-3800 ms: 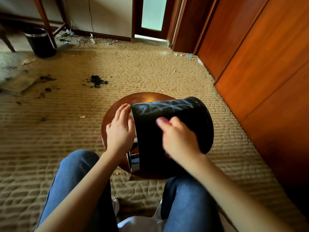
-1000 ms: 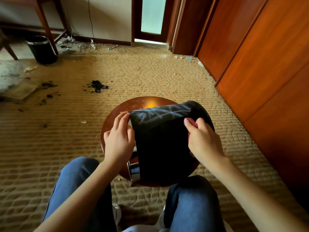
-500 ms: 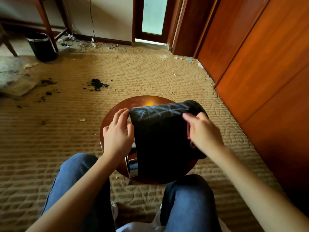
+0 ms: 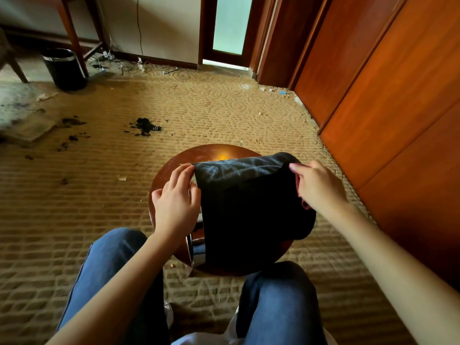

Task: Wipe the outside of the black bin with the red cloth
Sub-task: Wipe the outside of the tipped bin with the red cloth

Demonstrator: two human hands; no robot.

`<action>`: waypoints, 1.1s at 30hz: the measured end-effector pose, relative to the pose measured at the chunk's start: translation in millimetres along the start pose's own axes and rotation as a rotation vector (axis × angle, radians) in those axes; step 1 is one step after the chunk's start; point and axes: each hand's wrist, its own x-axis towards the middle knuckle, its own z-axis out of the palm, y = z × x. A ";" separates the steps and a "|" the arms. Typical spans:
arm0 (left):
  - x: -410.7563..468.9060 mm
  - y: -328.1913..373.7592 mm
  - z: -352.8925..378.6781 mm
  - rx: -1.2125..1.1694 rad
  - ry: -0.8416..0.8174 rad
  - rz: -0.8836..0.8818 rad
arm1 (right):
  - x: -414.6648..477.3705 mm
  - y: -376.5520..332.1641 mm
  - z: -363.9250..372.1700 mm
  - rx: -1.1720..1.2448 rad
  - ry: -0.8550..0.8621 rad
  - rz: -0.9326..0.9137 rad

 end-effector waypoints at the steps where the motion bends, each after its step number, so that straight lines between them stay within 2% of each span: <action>1: 0.2 -0.3 -0.2 0.008 -0.003 0.004 | 5.7 1.1 -1.6 0.003 -0.005 0.038; 2: 0.0 -0.6 -0.4 0.012 -0.004 0.008 | 4.2 -4.0 -2.5 0.000 -0.013 0.025; 6: 3.1 -0.7 0.1 -0.008 0.003 -0.010 | -44.8 -33.8 10.8 0.102 -0.005 -0.380; 8: 4.2 -0.5 0.5 -0.009 -0.002 -0.012 | -42.9 -26.1 11.7 0.067 0.007 -0.499; 9: 4.5 -0.6 0.5 -0.003 -0.007 -0.008 | -32.5 -18.7 9.3 0.039 0.020 -0.456; 12: 5.1 -0.4 0.2 0.010 -0.014 -0.010 | 7.4 9.3 6.1 0.028 0.030 -0.128; 13: 5.7 -0.2 -0.1 0.011 -0.012 -0.011 | 12.4 11.5 7.3 0.037 0.027 -0.081; 15: 6.6 -0.3 -0.1 0.008 -0.005 -0.014 | 5.6 -5.7 7.8 0.052 0.023 -0.102; 18: 4.8 -0.9 0.5 -0.002 -0.002 -0.012 | -34.3 -37.6 13.0 0.172 0.016 -0.407; 20: 3.2 -0.1 0.4 -0.008 0.001 -0.002 | -36.4 -35.4 11.2 0.152 -0.022 -0.513; 21: 2.4 0.0 0.4 -0.010 -0.003 -0.001 | -27.0 -29.2 9.3 0.129 0.003 -0.470; 24: 1.7 0.5 0.6 0.003 -0.007 -0.008 | 12.8 5.1 7.1 0.063 0.043 -0.176; 26: 1.4 0.4 0.5 0.020 -0.006 0.003 | 18.7 7.7 5.2 0.037 0.051 -0.091; 28: 0.6 0.3 -0.1 0.014 -0.002 0.002 | 0.4 -18.2 4.7 0.077 0.028 -0.190; 31: -1.0 0.2 -0.5 0.003 -0.004 0.003 | -45.7 -52.8 5.9 0.234 -0.050 -0.549; 33: 0.0 0.0 -1.2 0.008 -0.014 0.009 | -45.8 -47.3 4.7 0.196 -0.085 -0.657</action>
